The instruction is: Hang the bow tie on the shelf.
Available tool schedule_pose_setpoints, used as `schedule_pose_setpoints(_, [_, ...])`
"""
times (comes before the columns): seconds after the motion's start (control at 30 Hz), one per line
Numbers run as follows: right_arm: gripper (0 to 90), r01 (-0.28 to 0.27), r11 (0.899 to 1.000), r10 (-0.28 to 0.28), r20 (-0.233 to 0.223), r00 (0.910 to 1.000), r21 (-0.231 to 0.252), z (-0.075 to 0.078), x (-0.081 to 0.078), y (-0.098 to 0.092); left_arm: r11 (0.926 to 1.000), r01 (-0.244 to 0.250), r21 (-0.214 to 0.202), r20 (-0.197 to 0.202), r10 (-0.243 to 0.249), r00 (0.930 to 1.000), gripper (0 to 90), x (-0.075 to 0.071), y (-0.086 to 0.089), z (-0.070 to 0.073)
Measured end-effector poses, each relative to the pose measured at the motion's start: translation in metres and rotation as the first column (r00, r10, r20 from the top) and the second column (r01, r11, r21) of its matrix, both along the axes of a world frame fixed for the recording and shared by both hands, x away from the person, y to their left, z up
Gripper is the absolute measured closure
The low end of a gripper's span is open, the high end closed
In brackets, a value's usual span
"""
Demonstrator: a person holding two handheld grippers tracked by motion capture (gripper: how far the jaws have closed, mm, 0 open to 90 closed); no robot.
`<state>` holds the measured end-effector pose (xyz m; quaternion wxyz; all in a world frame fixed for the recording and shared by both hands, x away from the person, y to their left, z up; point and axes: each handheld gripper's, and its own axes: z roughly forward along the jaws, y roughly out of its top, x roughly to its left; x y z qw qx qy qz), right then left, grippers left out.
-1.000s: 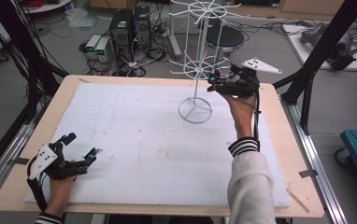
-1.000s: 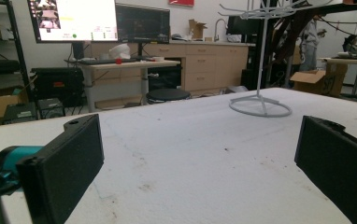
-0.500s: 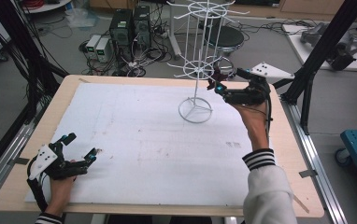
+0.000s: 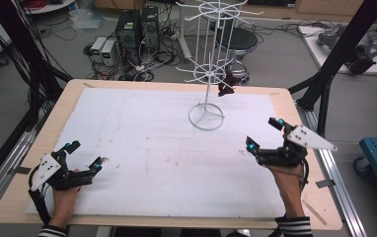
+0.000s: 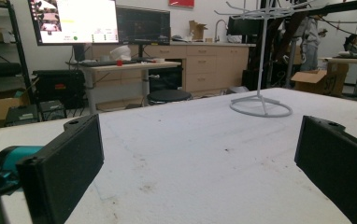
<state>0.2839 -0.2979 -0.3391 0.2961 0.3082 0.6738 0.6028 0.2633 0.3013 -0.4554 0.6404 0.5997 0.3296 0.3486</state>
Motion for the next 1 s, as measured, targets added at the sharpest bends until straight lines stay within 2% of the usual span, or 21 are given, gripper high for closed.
schedule_pose_setpoints(0.07, [0.7, 0.03, 0.999, -0.031, 0.006, 0.9995, 0.015, -0.018, -0.012, -0.005, 1.0, 0.001, 0.004, 0.002, -0.001, 1.0, 1.7, 0.0, 0.0, 0.0])
schedule_pose_setpoints(0.2, [0.7, 0.079, 0.995, -0.078, -0.014, 0.9969, 0.067, -0.057, -0.027, -0.011, 1.0, 0.0, 0.0, 0.003, 0.0, 1.0, 1.7, 0.0, 0.0, 0.0])
schedule_pose_setpoints(0.23, [0.7, 0.103, 0.994, -0.103, -0.008, 0.9947, 0.046, -0.071, -0.03, -0.011, 1.0, 0.001, 0.001, 0.002, -0.001, 1.0, 1.7, 0.0, 0.0, 0.0])
schedule_pose_setpoints(0.3, [0.6, 0.105, 0.994, -0.105, 0.0, 0.9944, 0.037, -0.077, -0.031, -0.01, 1.0, 0.0, 0.002, 0.002, 0.0, 1.0, 1.7, 0.0, 0.0, 0.0])
schedule_pose_setpoints(0.4, [0.7, 0.1, 0.992, -0.102, 0.023, 0.9945, 0.073, -0.092, -0.031, -0.009, 1.0, 0.001, 0.002, 0.001, -0.001, 1.0, 1.7, 0.0, 0.0, 0.0])
schedule_pose_setpoints(0.43, [0.6, 0.108, 0.988, -0.112, 0.033, 0.9931, 0.106, -0.102, -0.029, -0.008, 1.0, -0.001, 0.001, 0.003, 0.001, 1.0, 1.7, 0.0, 0.0, 0.0])
schedule_pose_setpoints(0.47, [0.6, 0.108, 0.988, -0.112, 0.033, 0.9931, 0.106, -0.102, -0.029, -0.008, 1.0, -0.001, 0.001, 0.003, 0.001, 1.0, 1.7, 0.0, 0.0, 0.0])
schedule_pose_setpoints(0.53, [0.6, 0.116, 0.981, -0.122, 0.029, 0.9922, 0.156, -0.11, -0.026, -0.008, 1.0, 0.0, 0.003, 0.006, 0.0, 1.0, 1.7, 0.0, 0.0, 0.0])
schedule_pose_setpoints(0.6, [0.6, 0.131, 0.977, -0.135, 0.015, 0.9907, 0.168, -0.114, -0.023, -0.007, 1.0, 0.0, -0.002, 0.005, 0.0, 1.0, 1.7, 0.0, 0.0, 0.0])
schedule_pose_setpoints(0.77, [0.6, 0.132, 0.983, -0.138, 0.033, 0.9899, 0.131, -0.114, -0.022, -0.004, 1.0, 0.0, -0.001, 0.004, 0.0, 1.0, 1.7, 0.0, 0.001, 0.0])
schedule_pose_setpoints(0.87, [0.7, 0.132, 0.987, -0.136, 0.036, 0.99, 0.092, -0.114, -0.022, 0.0, 1.0, 0.0, -0.001, 0.003, 0.0, 1.0, 1.7, 0.0, 0.0, 0.0])
schedule_pose_setpoints(1.0, [0.7, 0.134, 0.987, -0.138, 0.034, 0.9899, 0.089, -0.114, -0.022, 0.0, 1.0, 0.0, -0.001, 0.005, 0.0, 1.0, 1.7, 0.0, 0.0, 0.0])
